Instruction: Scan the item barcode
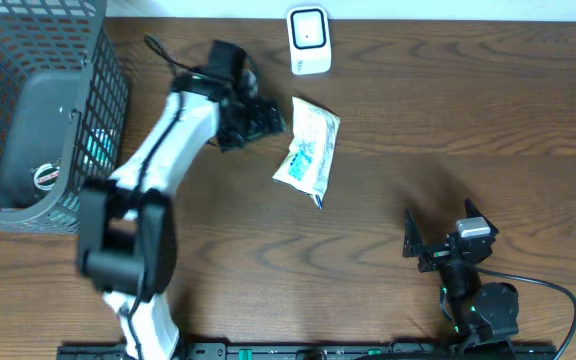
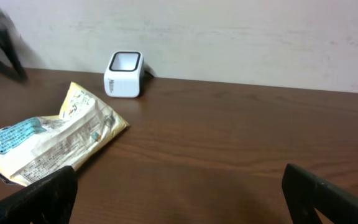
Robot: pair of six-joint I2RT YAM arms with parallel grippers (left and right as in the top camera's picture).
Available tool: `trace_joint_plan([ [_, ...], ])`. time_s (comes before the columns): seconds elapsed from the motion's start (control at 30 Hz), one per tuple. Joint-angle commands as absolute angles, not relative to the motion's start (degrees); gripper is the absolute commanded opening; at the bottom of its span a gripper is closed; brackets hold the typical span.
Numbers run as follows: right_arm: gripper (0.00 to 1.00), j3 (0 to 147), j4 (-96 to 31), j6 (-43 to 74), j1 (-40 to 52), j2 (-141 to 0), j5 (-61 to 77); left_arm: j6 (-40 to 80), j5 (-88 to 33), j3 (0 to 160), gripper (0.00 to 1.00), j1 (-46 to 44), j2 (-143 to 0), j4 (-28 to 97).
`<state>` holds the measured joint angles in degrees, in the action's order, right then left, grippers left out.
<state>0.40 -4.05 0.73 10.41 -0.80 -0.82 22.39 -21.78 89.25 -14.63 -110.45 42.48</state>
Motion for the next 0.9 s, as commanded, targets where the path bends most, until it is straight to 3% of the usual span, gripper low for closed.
trace_joint_plan([
  [0.0, 0.99, 0.32, -4.29, 0.14, 9.8, -0.64, -0.47, 18.63, -17.54, 90.56, 0.68, -15.35, -102.45, 43.86],
  [0.1, 0.99, 0.32, -4.29, 0.14, 9.8, -0.64, -0.47, 18.68, -20.34, 90.54, 0.32, -17.12, -99.18, 45.19],
  [0.2, 0.99, 0.32, -4.29, 0.14, 9.8, -0.64, -0.47, 18.65, -19.59, 89.97, 0.08, -22.61, -99.37, 44.73],
  [0.43, 0.99, 0.32, -4.29, 0.14, 9.8, -0.64, -0.47, 18.68, -0.47, 89.34, 0.08, -31.9, -107.9, 44.01],
  [0.6, 0.99, 0.32, -4.29, 0.14, 9.8, -0.64, -0.47, 18.68, 8.45, 89.34, 0.08, -33.23, -116.09, 42.61],
  [0.73, 0.99, 0.32, -4.29, 0.14, 9.8, -0.64, -0.45, 20.21, 6.57, 89.34, 0.08, -32.53, -121.1, 43.92],
  [0.87, 0.99, 0.32, -4.29, 0.14, 9.8, -0.64, -0.47, 21.12, -8.97, 89.36, 0.08, -32.62, -121.95, 44.31],
])
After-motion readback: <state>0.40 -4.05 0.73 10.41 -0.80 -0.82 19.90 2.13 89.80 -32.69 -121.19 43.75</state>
